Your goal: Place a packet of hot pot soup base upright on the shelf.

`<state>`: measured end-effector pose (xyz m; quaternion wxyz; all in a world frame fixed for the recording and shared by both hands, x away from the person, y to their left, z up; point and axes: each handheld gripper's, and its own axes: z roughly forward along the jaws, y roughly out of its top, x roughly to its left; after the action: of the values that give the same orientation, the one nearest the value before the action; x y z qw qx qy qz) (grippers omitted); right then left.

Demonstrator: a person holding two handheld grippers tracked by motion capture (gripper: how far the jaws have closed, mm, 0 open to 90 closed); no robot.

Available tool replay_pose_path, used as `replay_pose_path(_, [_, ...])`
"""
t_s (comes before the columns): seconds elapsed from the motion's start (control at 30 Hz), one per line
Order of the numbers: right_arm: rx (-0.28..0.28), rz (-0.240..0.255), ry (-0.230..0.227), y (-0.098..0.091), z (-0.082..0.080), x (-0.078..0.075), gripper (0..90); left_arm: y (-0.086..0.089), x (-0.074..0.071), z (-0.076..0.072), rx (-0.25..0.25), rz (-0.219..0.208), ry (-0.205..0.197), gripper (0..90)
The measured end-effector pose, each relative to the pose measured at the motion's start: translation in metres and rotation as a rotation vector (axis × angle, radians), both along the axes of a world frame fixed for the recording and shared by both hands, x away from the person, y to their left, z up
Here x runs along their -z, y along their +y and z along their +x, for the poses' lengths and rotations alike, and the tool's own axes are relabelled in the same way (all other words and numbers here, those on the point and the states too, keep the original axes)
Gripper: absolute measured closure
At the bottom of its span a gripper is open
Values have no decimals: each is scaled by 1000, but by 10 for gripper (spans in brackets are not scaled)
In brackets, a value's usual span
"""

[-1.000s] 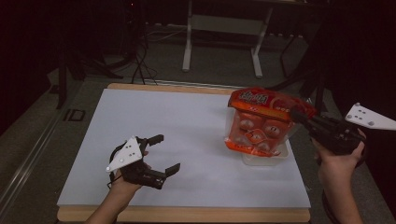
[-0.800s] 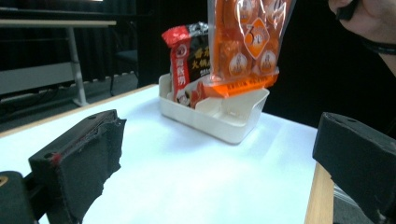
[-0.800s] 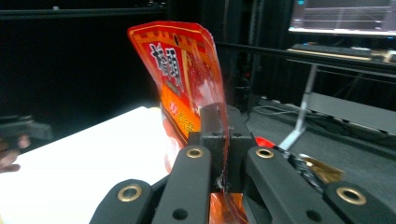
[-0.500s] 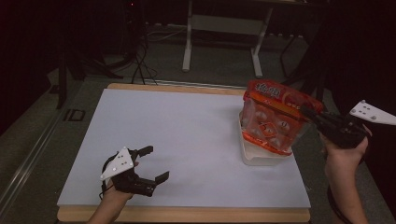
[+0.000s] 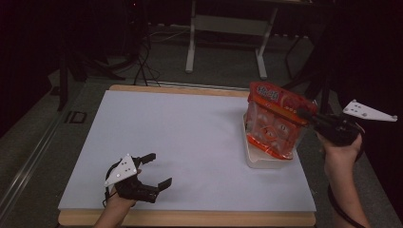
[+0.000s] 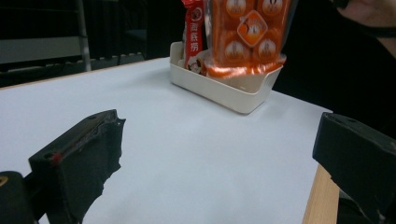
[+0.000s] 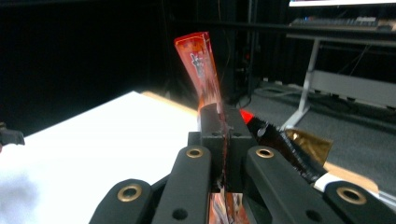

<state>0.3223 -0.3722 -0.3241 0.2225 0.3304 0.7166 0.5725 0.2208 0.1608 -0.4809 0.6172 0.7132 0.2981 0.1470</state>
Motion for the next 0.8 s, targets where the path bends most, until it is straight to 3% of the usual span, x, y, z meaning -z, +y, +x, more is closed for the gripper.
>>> replay_pose_path(0.13, [9,-27,35,8,4,14,900,1,0,0,-4,-9,-3,18])
replay_pose_path(0.27, [9,8,61,2,5,29,900,2,2,0,-9,-13,3,18])
replay_pose_path(0.43, [35,-3,93,-4,3,45,900,2,4,1,-11,-13,11,18])
replay_pose_path(0.67, [114,11,108,-23,0,66,892,0,5,2,-12,-10,10,18])
replay_pose_path(0.8, [154,32,125,-33,-1,69,798,0,5,1,-11,-9,11,18])
